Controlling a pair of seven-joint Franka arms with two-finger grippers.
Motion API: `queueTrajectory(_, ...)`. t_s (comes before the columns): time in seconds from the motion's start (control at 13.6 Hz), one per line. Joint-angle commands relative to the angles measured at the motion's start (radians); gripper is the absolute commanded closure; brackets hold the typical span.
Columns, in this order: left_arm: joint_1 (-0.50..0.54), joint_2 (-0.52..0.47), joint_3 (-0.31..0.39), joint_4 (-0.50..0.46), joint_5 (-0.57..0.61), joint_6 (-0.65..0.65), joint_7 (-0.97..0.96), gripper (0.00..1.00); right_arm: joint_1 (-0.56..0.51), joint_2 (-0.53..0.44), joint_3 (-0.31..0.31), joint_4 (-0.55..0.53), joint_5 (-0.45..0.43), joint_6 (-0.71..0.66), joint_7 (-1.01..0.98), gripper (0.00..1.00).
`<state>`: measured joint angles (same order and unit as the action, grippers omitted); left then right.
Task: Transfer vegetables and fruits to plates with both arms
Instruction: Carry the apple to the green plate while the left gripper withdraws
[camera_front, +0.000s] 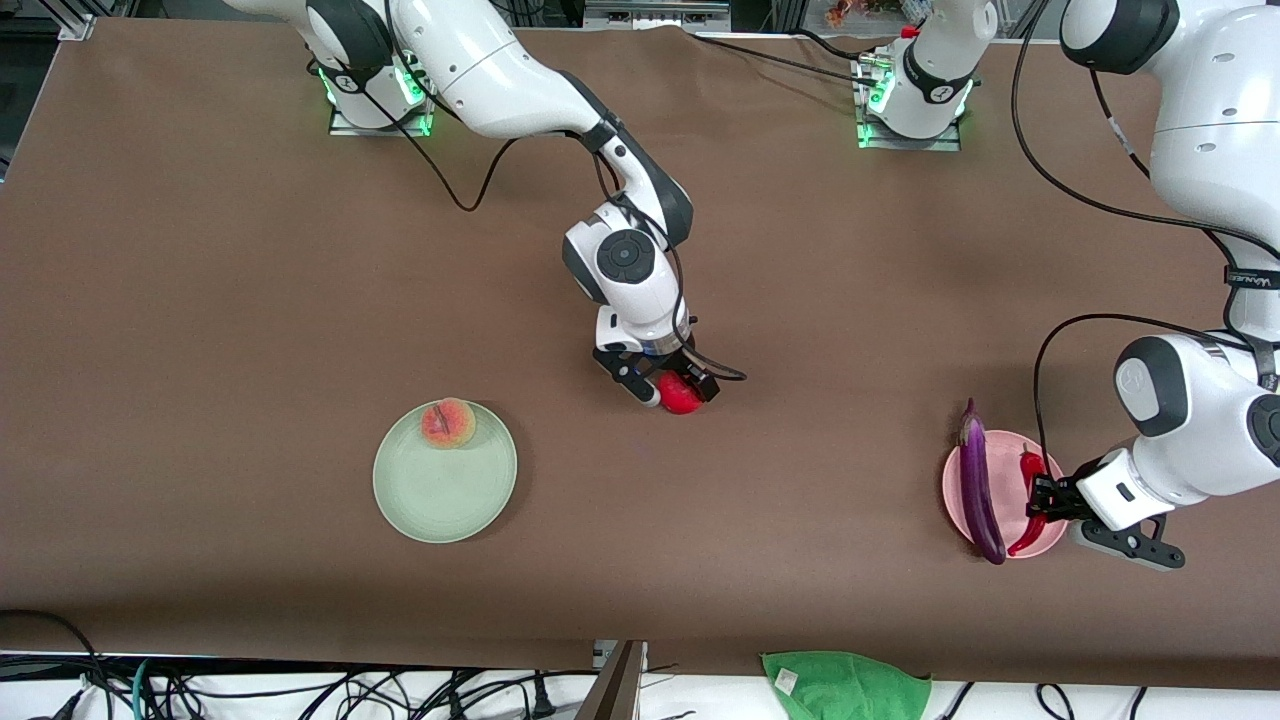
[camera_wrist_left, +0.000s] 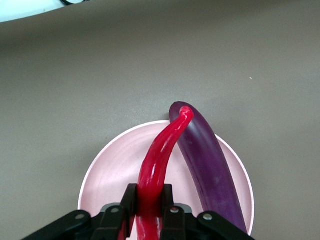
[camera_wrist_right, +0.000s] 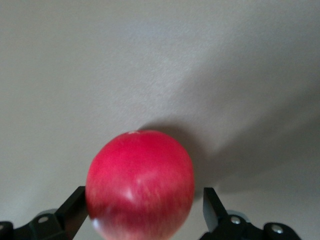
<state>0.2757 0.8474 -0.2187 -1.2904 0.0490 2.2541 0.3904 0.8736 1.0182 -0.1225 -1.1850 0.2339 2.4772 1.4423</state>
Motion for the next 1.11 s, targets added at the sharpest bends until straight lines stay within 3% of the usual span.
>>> queueTrajectory(0.0,0.004,-0.005,0.004,-0.009,-0.04,0.03,0.031,0.03,-0.005,0.025,0.0,0.021,-0.022,0.015,0.006,0.0)
queueTrajectory(0.07,0.004,-0.007,0.004,-0.009,-0.069,0.032,0.028,0.0,-0.004,0.031,-0.002,0.021,-0.024,0.023,0.003,0.02)
queueTrajectory(0.15,0.002,-0.01,0.004,-0.009,-0.072,0.032,0.019,0.0,-0.004,0.033,-0.002,0.021,-0.039,0.023,-0.009,0.15)
queueTrajectory(0.37,-0.01,-0.043,0.004,-0.006,-0.07,-0.01,-0.024,0.0,-0.031,0.008,-0.005,0.021,-0.05,-0.01,-0.089,0.8)
queueTrajectory(0.44,-0.016,-0.065,0.004,-0.007,-0.061,-0.057,-0.075,0.0,-0.06,-0.01,-0.009,0.024,-0.048,-0.086,-0.141,0.92)
queueTrajectory(0.59,-0.045,-0.135,0.006,-0.038,-0.055,-0.152,-0.206,0.0,-0.154,-0.102,0.007,0.025,-0.033,-0.255,-0.344,0.92)
queueTrajectory(0.74,-0.055,-0.229,0.004,-0.09,-0.038,-0.22,-0.3,0.0,-0.255,-0.173,0.009,0.025,0.043,-0.381,-0.533,0.92)
queueTrajectory(1.03,-0.082,-0.388,0.006,-0.099,-0.037,-0.488,-0.419,0.0,-0.413,-0.227,0.001,0.012,0.099,-0.573,-0.938,0.9)
